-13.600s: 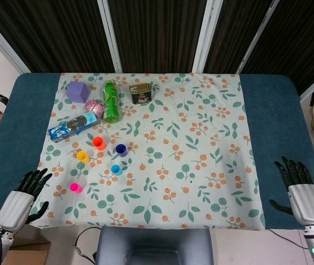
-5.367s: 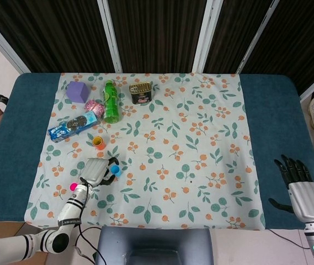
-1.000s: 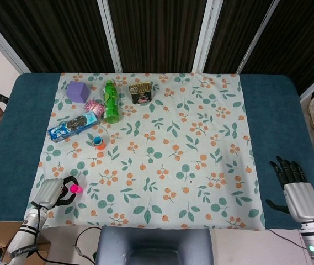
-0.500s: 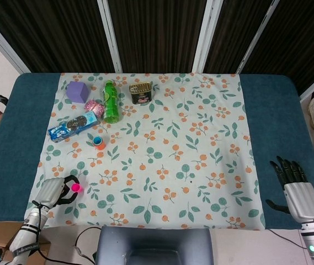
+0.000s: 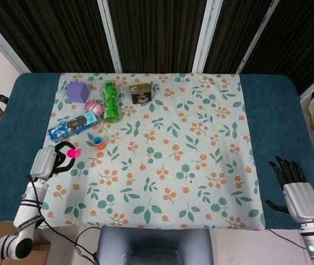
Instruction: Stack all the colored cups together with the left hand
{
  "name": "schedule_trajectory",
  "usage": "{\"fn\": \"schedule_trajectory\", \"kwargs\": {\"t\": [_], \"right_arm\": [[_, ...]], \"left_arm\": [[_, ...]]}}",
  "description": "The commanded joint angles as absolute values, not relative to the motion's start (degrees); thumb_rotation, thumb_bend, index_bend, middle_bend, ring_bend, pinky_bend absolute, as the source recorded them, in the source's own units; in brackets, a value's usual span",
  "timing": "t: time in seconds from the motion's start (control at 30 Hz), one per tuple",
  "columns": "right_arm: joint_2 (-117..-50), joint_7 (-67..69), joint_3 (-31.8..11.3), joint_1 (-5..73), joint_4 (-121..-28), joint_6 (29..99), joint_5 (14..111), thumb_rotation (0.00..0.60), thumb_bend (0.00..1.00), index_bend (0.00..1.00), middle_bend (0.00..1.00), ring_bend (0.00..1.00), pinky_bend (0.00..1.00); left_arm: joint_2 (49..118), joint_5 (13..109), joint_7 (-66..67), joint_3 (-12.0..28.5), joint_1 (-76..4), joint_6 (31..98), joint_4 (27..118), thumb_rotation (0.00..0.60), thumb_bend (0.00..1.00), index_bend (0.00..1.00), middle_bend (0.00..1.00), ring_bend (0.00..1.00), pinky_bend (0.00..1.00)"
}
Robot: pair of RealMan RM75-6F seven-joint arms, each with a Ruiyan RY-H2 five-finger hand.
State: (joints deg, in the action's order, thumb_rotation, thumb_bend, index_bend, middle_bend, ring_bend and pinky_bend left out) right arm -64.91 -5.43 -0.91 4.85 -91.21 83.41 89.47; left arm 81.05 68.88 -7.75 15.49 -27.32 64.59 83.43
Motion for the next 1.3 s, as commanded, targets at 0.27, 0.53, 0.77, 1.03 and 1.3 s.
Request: {"fn": "schedule_trajectory", "kwargs": {"t": [0.27,0.53,0.77,1.03,1.3], "right_arm": [[-64.7,-5.2,-1.6,4.9,-91.1,83.2,88.2,0.6,0.15,0.0,0.0,0.0,0.0],[-64.4,-4.7,-1.6,4.8,-91.1,83.4,88.0,0.6,0.15,0.0,0.0,0.0,0.0],[-64.4,-4.5,-1.6,4.8,-91.2,83.4,88.1,0.6,0.15,0.0,0.0,0.0,0.0],[-64.5,-4.9,-1.6,4.7,-91.2,83.4,88.0,0.6,0.15,0.0,0.0,0.0,0.0],[-64.5,-4.8,-1.5,4.6,-91.1,83.7,88.3,0.6,0.15,0.0,0.0,0.0,0.0]], "left_arm": [[92.3,59.1,2.3,21.2,-38.4,58.3,71.7,0.6,0.36,0.53,1.0,1.0,1.0],[95.3,57.2,3.6,21.0,-40.4,56.6,66.5,0.6,0.36,0.53,1.0,1.0,1.0],[95.2,56.9,3.4,20.6,-40.2,56.1,65.6,0.6,0.36,0.53,1.0,1.0,1.0],[94.8,56.4,3.8,18.6,-40.0,53.0,64.9,0.6,0.36,0.27,1.0,1.0,1.0],[93.1,59.7,1.3,17.8,-38.7,55.5,68.6,0.6,0.36,0.0,1.0,1.0,1.0]]}}
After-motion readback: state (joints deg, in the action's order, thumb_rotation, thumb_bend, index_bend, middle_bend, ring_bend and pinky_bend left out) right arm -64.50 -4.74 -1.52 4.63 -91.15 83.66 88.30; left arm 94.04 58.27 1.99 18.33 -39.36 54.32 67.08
